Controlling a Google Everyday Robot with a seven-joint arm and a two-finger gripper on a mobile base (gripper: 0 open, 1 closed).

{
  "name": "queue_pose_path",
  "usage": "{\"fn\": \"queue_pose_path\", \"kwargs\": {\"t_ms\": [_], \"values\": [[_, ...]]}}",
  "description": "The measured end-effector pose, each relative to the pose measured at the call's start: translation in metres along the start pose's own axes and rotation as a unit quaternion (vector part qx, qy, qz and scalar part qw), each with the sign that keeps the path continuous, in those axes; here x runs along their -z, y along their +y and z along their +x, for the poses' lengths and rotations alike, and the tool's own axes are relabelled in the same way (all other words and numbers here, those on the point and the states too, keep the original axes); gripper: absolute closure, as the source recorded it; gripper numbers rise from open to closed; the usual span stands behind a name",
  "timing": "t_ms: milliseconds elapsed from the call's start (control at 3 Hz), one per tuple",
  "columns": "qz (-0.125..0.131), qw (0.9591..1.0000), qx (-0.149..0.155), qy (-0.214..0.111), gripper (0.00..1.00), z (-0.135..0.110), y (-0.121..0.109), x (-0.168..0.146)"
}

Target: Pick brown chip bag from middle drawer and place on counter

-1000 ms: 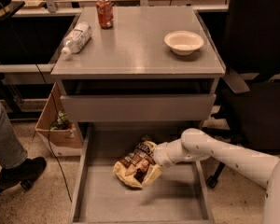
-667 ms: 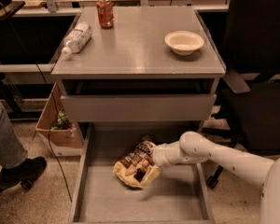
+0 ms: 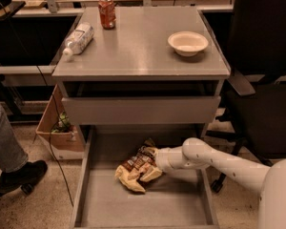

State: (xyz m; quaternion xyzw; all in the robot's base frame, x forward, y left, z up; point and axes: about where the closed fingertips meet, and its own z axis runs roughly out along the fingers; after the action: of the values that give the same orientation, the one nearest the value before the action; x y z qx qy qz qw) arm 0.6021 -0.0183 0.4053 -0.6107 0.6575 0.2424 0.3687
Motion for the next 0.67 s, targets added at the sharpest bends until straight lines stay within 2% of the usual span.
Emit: {"fn": "queue_pose_path", "kwargs": {"t_ms": [333,667], "values": [[0.013,0.9998,-0.015,0.001,0.57,0.011,0.0,0.006],[0.021,0.9994,-0.028,0.009,0.81,0.012,-0.001,0.018]]}}
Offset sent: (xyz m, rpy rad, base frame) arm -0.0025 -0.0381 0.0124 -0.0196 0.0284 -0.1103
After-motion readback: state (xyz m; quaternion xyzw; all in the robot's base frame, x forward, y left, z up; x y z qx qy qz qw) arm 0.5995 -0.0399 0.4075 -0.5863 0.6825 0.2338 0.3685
